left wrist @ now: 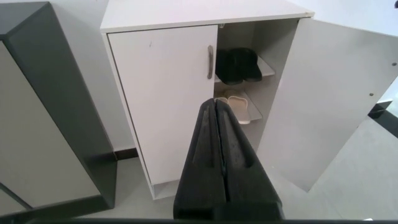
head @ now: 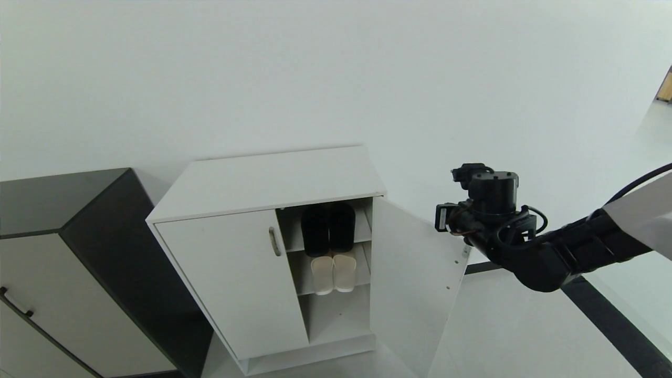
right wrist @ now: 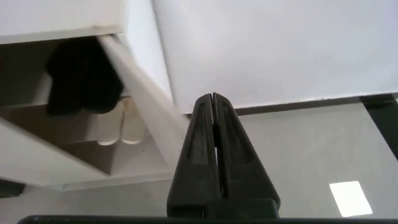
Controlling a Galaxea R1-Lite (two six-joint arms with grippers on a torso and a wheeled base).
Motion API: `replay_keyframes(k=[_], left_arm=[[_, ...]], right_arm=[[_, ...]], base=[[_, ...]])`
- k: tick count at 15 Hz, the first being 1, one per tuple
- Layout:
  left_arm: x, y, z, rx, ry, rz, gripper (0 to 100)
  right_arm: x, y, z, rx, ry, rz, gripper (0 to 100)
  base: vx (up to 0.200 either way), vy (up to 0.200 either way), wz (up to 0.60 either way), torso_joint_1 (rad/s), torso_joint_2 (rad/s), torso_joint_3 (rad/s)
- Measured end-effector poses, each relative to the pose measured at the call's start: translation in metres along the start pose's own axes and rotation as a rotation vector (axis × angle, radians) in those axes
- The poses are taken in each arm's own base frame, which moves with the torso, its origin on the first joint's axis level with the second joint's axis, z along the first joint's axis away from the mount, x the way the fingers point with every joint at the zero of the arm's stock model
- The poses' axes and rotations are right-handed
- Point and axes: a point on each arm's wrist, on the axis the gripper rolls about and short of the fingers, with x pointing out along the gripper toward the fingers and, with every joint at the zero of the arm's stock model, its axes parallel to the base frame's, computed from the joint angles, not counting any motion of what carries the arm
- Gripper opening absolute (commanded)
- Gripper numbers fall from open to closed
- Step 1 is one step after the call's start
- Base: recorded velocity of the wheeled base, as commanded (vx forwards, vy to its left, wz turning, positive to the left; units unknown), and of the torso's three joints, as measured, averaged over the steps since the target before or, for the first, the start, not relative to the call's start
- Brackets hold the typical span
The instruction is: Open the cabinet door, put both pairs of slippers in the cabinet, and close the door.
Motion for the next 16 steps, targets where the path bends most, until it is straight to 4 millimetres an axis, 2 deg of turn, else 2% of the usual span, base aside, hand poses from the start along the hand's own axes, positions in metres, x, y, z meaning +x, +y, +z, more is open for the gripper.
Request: replay_keyframes(k=[5,16], left_arm=[[0.0,0.0,0.0,0.0,0.0,0.001,0],[0.0,0.0,0.0,0.0,0.0,0.001,0]], right_arm=[[0.017,-0.006,-0.016,-0.009,0.036,-0.027,0],[0.023,-0.005,-0.032,-0.028,0.08,-0.034,0]], base=[[0.0,0.0,0.0,0.0,0.0,0.0],[0.0,0.0,0.0,0.0,0.0,0.0]])
